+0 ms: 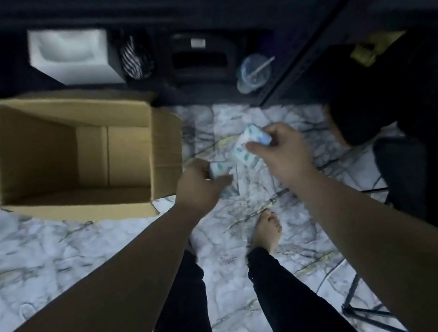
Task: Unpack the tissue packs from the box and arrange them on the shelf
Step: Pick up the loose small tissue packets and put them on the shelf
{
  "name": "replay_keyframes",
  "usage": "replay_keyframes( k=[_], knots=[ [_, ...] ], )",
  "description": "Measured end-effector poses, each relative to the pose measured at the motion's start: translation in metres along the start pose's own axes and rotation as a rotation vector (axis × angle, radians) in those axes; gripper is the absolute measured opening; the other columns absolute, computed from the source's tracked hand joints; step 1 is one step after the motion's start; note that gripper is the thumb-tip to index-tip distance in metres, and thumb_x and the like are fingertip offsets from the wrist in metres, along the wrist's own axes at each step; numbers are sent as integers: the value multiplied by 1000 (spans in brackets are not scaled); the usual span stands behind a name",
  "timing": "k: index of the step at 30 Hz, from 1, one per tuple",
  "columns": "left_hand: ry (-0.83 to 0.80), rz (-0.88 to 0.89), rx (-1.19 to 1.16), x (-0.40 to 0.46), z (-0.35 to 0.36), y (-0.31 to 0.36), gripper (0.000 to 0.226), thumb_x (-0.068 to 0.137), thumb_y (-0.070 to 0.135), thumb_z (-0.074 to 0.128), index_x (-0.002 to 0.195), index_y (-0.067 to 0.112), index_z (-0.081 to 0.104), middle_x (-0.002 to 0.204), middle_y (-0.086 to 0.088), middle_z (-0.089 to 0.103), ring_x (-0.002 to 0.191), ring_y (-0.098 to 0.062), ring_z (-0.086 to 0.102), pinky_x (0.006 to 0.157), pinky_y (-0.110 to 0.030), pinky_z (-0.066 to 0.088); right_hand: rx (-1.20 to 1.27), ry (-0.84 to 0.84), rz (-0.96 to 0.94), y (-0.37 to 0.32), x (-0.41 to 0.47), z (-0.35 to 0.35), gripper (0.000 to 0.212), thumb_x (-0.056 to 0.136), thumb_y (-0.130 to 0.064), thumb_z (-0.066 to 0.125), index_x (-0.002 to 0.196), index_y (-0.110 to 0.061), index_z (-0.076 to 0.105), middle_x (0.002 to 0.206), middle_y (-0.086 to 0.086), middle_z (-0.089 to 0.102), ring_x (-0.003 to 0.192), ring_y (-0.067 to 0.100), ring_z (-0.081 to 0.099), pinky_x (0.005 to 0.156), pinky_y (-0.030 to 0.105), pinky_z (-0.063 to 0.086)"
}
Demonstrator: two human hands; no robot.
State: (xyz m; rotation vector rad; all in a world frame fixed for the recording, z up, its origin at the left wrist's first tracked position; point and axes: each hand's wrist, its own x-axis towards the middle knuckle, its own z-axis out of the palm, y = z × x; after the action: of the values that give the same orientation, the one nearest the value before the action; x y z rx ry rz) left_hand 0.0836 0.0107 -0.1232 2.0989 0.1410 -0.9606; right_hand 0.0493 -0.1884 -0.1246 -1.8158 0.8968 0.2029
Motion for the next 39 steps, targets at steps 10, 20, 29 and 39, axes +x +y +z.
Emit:
replay_keyframes(
  k=[10,20,29,39],
  knots=[
    [126,62,-78,-156,-144,72,40,84,32,86,91,10,54,78,-10,65,69,-22,65,60,-41,53,-57,-158,-232,-168,-120,-35,26,79,-24,88,91,-19,65,86,-5,72,73,5,66,67,27,52],
    [289,71,-273,-238,-275,39,31,82,20,88,95,8,62,83,2,73,70,-6,71,67,-31,57,-80,-280,-353,-283,-203,38,26,75,-19,88,83,-19,63,83,1,74,71,15,68,67,37,53],
    [464,151,-231,-275,-443,8,32,78,27,90,94,21,63,93,0,75,85,-15,74,79,-43,62,64,-261,-452,-389,-253,155,28,76,-15,90,90,-18,66,89,3,76,73,16,70,66,33,56],
    [448,277,-369,-277,-543,38,31,83,19,87,105,13,65,93,0,79,82,-14,77,70,-30,61,94,-247,-557,-483,-270,209,29,77,-17,91,92,-16,67,87,0,76,74,12,73,61,25,55]
  ],
)
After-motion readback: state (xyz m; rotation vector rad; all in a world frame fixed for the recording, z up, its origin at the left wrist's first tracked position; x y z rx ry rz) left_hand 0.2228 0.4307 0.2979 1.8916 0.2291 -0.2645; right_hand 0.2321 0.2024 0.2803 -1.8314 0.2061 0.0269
